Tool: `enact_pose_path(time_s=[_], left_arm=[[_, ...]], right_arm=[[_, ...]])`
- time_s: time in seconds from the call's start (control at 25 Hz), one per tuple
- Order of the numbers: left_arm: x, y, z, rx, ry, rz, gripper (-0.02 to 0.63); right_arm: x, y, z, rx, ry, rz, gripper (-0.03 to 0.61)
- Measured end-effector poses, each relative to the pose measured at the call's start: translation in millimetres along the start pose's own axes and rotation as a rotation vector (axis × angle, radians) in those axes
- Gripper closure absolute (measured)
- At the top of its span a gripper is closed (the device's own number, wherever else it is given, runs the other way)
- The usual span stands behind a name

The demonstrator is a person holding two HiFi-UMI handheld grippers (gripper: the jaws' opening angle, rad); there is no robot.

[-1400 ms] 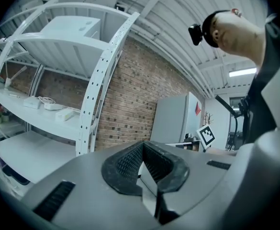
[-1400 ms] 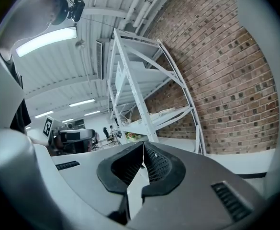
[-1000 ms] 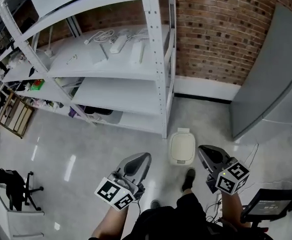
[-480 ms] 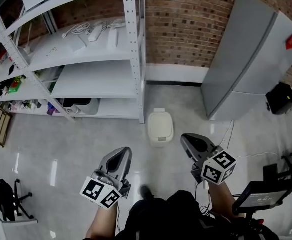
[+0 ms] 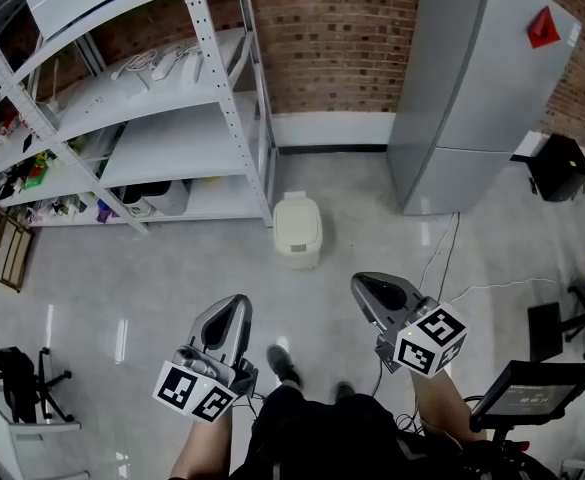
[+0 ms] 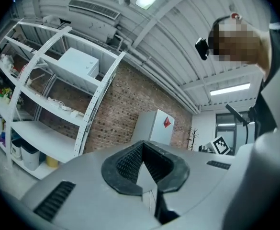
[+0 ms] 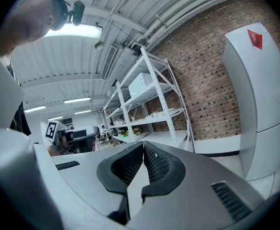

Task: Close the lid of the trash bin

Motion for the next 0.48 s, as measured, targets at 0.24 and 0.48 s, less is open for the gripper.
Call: enact_pose_path(time_s=[0.24,0.48], left_arm=[[-52.5,29.3,51.2,0.068,-0.068,-0.054,0.615],[-61.0,42.9,97.5,0.097,-0.101,-0.059,0.615]], right_arm=[[21.7,25.5,57.1,-0.002,-0.041,-0.006,0.569],[66.4,41.6,77.0,-0.008,-0.062,-0.004,0.569]])
Point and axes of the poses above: the fingertips, and each gripper's own axes: z backward along the fingers, x to its left, y out of its underside, the point moved 2 cm from there along z, backward along the fingers, and after that the axes turned 15 degrees about -y, right-handed, at the moved point
